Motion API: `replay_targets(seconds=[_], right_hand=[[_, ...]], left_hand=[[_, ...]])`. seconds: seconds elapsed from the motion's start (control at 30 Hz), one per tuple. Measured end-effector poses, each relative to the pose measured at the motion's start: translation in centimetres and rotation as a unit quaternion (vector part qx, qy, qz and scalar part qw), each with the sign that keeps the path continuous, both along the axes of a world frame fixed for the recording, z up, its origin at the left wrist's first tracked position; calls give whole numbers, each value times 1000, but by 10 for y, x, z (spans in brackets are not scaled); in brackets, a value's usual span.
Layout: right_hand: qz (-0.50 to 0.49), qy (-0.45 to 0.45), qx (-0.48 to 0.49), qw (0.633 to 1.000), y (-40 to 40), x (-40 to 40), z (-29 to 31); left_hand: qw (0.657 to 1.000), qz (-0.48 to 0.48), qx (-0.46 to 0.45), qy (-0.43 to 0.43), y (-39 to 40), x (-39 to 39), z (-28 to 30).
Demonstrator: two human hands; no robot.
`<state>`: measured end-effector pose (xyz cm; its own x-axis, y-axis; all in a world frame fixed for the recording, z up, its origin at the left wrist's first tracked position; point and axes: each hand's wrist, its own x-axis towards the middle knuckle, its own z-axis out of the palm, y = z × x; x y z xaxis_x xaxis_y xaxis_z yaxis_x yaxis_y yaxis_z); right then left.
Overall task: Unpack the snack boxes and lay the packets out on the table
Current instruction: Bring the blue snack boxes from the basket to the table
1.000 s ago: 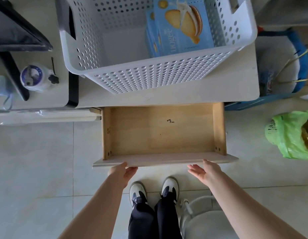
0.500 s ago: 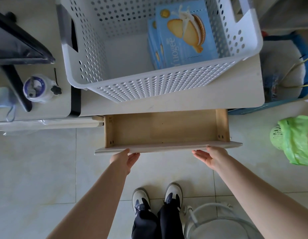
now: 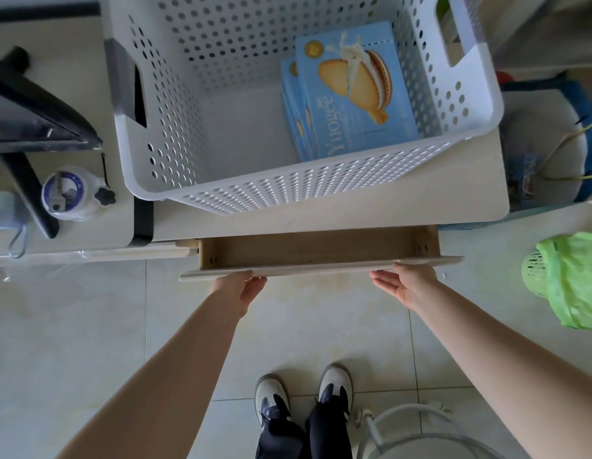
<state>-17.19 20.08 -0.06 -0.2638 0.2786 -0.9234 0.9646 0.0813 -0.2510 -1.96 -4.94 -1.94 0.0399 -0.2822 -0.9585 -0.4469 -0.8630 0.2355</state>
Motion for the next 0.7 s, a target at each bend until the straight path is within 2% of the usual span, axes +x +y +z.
replay_targets(seconds=[0.37, 0.53, 0.7], right_hand=[[78, 21, -94, 992, -20, -40, 3], [128, 25, -105, 986, -23, -40, 7], [153, 32, -90, 984, -21, -42, 31]], left_hand=[[995, 32, -2, 93, -29, -48, 8], [996, -13, -9, 90, -23, -42, 17], [994, -65, -54, 66, -16, -38, 40]])
